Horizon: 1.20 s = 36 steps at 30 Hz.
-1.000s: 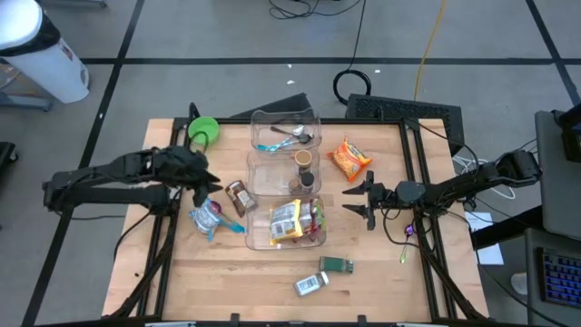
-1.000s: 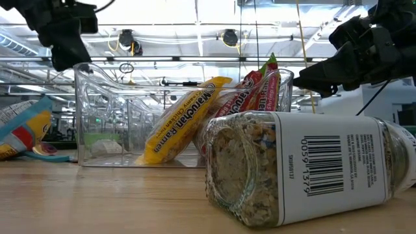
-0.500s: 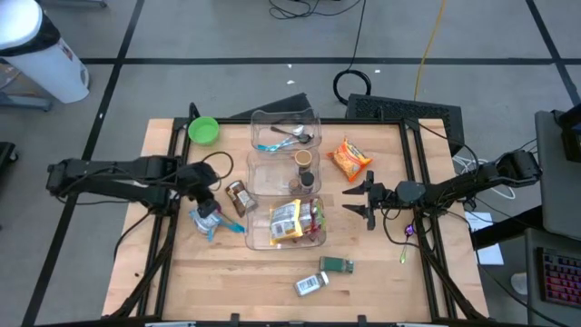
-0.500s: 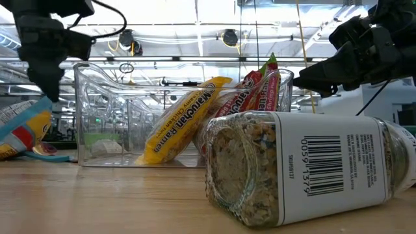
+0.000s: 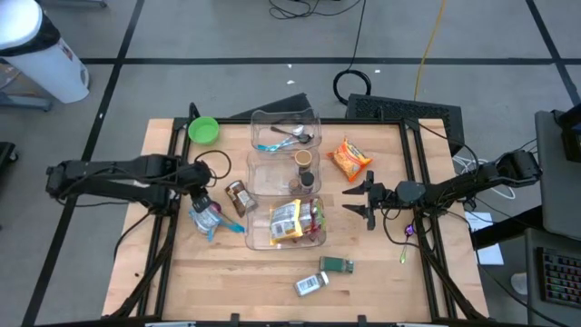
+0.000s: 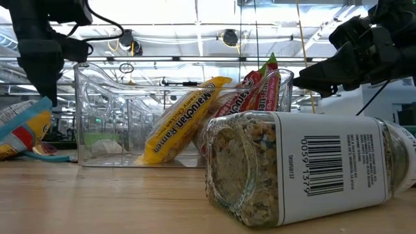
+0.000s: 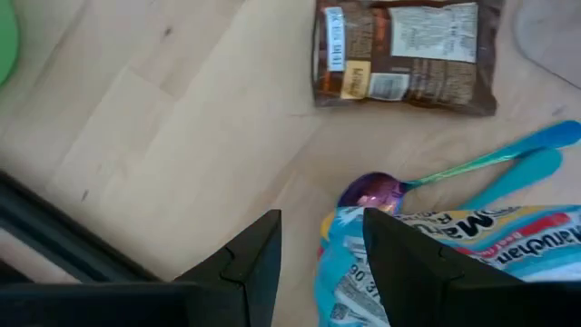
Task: Pick & Place Food Item
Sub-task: Put the blue noodle pack into the bottom transparent bin
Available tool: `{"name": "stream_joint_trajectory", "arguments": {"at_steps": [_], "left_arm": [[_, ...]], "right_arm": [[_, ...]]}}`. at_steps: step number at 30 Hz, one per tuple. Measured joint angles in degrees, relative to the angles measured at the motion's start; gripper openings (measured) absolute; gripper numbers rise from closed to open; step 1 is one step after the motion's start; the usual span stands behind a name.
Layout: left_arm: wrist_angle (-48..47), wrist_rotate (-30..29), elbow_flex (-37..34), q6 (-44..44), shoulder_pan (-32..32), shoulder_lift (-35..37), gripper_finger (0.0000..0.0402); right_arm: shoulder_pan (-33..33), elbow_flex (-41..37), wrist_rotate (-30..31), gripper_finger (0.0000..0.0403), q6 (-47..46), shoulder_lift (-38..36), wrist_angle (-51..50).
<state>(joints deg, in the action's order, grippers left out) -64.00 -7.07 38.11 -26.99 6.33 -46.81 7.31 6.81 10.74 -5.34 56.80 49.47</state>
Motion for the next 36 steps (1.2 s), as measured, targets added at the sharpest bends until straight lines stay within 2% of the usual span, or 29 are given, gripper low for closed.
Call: {"name": "stream_joint_trajectory", "arguments": {"at_steps": [9,16,22,36], "left_arm": [[-1.9,5.6,0.0,0.3,5.2,0.0,0.0161],[-2.4,5.6,0.0,1.8,8.6,-1.0,0.0161],[-2.3,9.4,0.0,2.7,10.5,-4.3,0.0161],[-1.9,9.8,0.0,5.9,13.5,-12.8,0.0161]], "right_arm": [[0.0,0.0,0.0,0.0199,0.0,0.0,0.0],[0.0,0.0,0.0,0.0199,0.0,0.0,0.0],[0.0,0.0,0.0,0.0199,0.0,0.0,0.0],[0.0,0.0,0.0,0.0199,0.0,0.0,0.0]]}}
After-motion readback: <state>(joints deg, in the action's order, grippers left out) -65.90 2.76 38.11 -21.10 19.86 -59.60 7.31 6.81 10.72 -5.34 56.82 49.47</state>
